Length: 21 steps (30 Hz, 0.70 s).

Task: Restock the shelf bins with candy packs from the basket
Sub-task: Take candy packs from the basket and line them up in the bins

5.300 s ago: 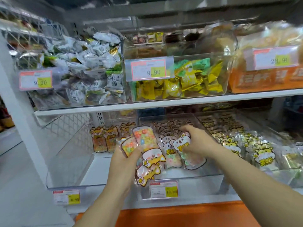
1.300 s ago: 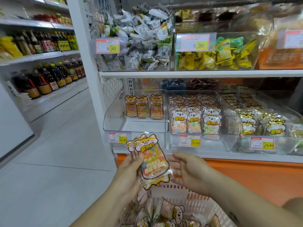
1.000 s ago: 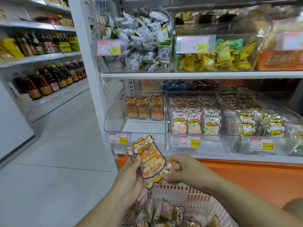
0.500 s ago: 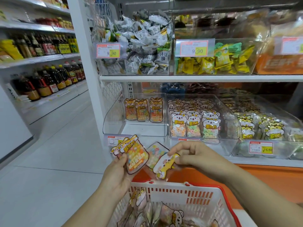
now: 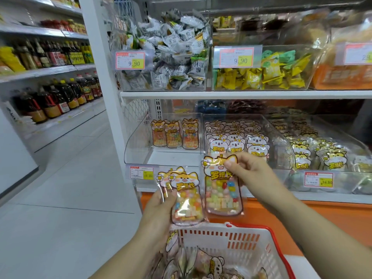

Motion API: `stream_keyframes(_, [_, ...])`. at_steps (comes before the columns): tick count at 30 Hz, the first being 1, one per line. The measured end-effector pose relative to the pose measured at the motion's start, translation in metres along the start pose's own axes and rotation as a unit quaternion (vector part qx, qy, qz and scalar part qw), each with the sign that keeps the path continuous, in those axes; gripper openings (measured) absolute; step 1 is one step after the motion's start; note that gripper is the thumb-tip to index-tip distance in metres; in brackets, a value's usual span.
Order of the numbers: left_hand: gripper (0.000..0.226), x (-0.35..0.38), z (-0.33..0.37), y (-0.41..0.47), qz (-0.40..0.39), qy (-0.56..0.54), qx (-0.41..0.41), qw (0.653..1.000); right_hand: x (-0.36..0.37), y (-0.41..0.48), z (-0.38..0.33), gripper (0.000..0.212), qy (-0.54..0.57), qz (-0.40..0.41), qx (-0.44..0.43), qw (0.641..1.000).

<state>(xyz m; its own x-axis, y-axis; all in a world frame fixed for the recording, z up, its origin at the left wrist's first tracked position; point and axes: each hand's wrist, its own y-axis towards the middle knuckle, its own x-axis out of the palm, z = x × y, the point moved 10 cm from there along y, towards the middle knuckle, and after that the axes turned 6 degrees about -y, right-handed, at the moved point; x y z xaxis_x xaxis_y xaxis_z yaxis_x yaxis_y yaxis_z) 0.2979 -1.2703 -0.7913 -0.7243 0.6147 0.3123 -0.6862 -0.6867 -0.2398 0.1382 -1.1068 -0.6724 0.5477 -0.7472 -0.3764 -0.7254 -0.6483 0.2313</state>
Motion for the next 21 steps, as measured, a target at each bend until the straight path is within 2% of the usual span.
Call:
stream_keyframes(4, [0.019,0.020,-0.007,-0.011,-0.029,-0.006,-0.018,0.999,0.029,-0.007,0.031,0.013,0.064,0.003,0.089,0.994])
stream_keyframes(8, [0.015,0.018,0.007,-0.007,-0.003,0.013,0.014,1.000,0.046,-0.002,0.045,0.037,0.062,0.053,0.135,0.988])
stream_keyframes(11, [0.018,0.011,0.033,0.005,0.036,0.024,0.054,0.998,0.059,0.015,0.032,0.031,0.081,0.049,0.143,0.985])
stream_keyframes(13, [0.018,0.013,0.052,0.018,0.037,0.011,0.073,0.997,0.066,0.034,0.021,0.026,0.091,0.053,0.137,0.985])
stream_keyframes(15, [0.016,0.017,0.072,0.033,0.031,0.012,0.086,0.996,0.074,0.055,0.018,0.032,0.107,0.057,0.145,0.982])
stream_keyframes(21, [0.016,0.013,0.131,0.100,0.042,0.077,0.132,0.987,0.091,0.129,0.008,0.016,0.149,0.046,0.188,0.970])
